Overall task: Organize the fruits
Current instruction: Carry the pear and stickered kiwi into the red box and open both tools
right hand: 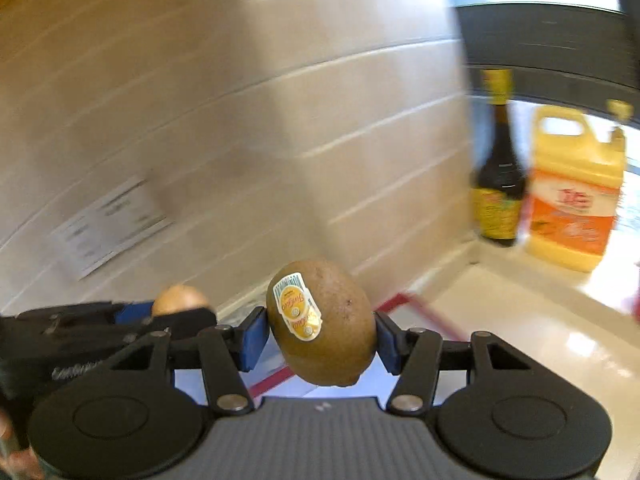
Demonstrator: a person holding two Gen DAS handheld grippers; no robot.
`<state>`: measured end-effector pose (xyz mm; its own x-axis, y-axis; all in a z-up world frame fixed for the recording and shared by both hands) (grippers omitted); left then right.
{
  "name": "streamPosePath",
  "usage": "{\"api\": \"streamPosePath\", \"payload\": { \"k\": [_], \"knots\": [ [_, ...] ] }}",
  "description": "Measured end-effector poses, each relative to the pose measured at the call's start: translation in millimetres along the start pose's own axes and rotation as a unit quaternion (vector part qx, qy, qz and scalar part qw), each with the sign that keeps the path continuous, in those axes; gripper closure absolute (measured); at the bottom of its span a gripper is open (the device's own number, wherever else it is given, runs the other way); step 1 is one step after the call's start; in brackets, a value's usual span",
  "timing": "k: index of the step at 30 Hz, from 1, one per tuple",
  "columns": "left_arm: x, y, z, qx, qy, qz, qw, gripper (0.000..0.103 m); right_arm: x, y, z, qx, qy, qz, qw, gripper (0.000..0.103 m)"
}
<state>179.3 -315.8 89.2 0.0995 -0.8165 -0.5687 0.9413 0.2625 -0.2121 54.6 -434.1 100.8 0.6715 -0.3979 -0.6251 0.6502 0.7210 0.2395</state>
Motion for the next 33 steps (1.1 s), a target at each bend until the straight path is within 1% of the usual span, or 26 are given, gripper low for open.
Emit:
{"api": "streamPosePath", "payload": {
  "k": [2,3,4,8,11,13,17,19,23,25,27,30,33],
  "knots": [
    [34.1,-4.4,-0.9,0.005,0.026,-0.017,0.9995,0.053,19.7,-19.6,2.3,-0.008,0.022,-0.029,0.999,0.045],
    [53.0,-5.9,-5.3,0.006,0.043,-0.022,0.9988,0.053,33.1,-28.5,-0.3,-0.008,0.043,-0.051,0.998,0.045],
    [68.1,-6.1,-9.1,0.006,0.058,-0.025,0.9980,0.053,43.0,-34.0,-4.4,-0.007,0.056,-0.061,0.997,0.045],
    [113.4,1.0,-25.7,-0.009,0.097,-0.042,0.9944,0.054,81.3,-58.0,-27.4,0.002,0.106,-0.074,0.992,0.045],
    [144.2,8.5,-37.2,-0.013,0.126,-0.040,0.9912,0.054,102.5,-70.2,-43.9,0.013,0.133,-0.076,0.988,0.045],
    [157.3,12.3,-43.5,-0.013,0.138,-0.038,0.9896,0.054,112.5,-76.5,-53.9,0.019,0.146,-0.075,0.986,0.045],
    [171.8,14.9,-59.3,-0.007,0.157,-0.045,0.9865,0.053,128.6,-86.2,-67.1,0.032,0.167,-0.085,0.982,0.045],
    [172.6,10.4,-62.2,0.020,0.153,-0.033,0.9874,0.053,130.3,-87.5,-71.2,0.032,0.168,-0.091,0.981,0.045],
    [172.7,9.8,-62.1,0.034,0.154,-0.026,0.9871,0.053,131.7,-85.8,-72.2,0.017,0.161,-0.107,0.981,0.045],
    [173.1,5.7,-65.7,0.053,0.154,-0.023,0.9864,0.052,130.4,-85.1,-73.2,0.010,0.161,-0.114,0.980,0.045],
    [174.3,1.5,-70.4,0.072,0.159,-0.019,0.9845,0.052,132.6,-83.9,-74.3,0.000,0.162,-0.122,0.979,0.045],
    [177.1,-0.6,-77.6,0.081,0.171,-0.018,0.9817,0.052,134.4,-81.2,-78.8,-0.020,0.161,-0.139,0.977,0.045],
    [179.3,-4.5,-84.9,0.099,0.178,-0.004,0.9790,0.052,136.0,-78.3,-82.8,-0.035,0.164,-0.155,0.974,0.044]
  ]
}}
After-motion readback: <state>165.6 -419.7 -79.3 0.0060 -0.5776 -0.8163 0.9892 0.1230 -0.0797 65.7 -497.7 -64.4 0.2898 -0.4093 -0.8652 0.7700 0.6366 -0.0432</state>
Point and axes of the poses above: each gripper's, at about its wrist camera, not at the fingertips, and x roughly the way its jaws point, y to its left, z to its top, the point moved 3 cm from there along x, roughly the way its jaws point, and after that the axes turned 6 degrees about -z, right-handed, at the moved point
